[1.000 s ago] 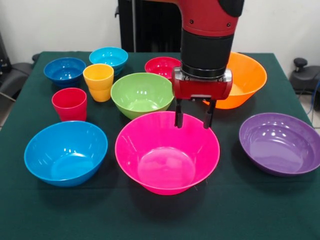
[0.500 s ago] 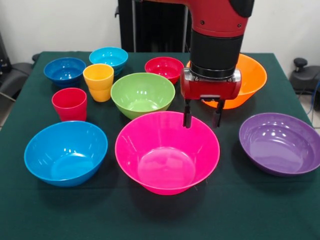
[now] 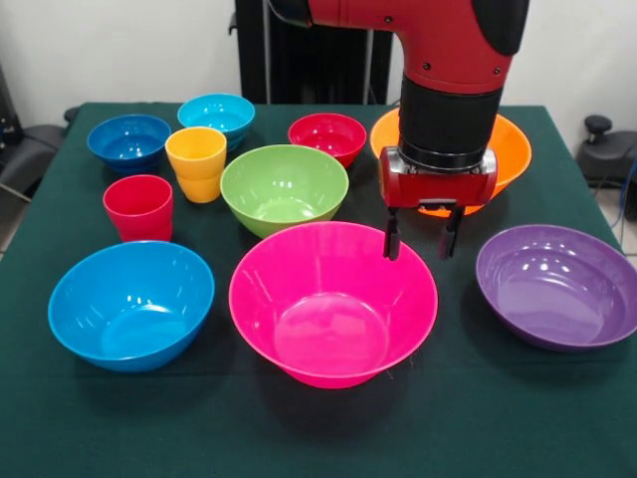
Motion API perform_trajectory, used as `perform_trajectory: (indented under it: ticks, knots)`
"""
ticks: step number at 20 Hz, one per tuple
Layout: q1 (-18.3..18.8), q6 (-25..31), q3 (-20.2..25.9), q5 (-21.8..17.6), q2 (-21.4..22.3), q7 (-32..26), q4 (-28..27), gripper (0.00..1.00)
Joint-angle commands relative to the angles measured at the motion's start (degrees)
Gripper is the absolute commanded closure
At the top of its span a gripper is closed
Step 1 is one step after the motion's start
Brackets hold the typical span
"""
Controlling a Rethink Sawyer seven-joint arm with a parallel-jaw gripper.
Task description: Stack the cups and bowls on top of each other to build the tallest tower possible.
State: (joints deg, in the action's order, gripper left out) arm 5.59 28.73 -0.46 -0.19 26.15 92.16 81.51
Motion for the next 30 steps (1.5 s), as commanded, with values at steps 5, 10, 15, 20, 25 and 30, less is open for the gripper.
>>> perform_trajectory:
  ticks: [5, 10, 15, 20, 25, 30]
  knots:
    - [-0.36, -2.50, 3.58, -1.06, -2.77, 6.82, 2.64, 0.00]
    - [-0.25, -3.00, 3.47, -1.11, -4.81, 6.83, 1.71, 0.00]
    - [-0.13, -3.61, 3.56, -1.04, -5.27, 6.80, 2.00, 0.00]
    - [0.01, -4.59, 3.76, -1.01, -5.56, 6.88, 2.30, 0.00]
    - [0.66, -4.01, 4.92, -1.17, -5.84, 5.39, 2.28, 0.00]
    - [-0.60, -3.65, 3.31, -1.35, -5.84, 6.51, 1.64, 1.00]
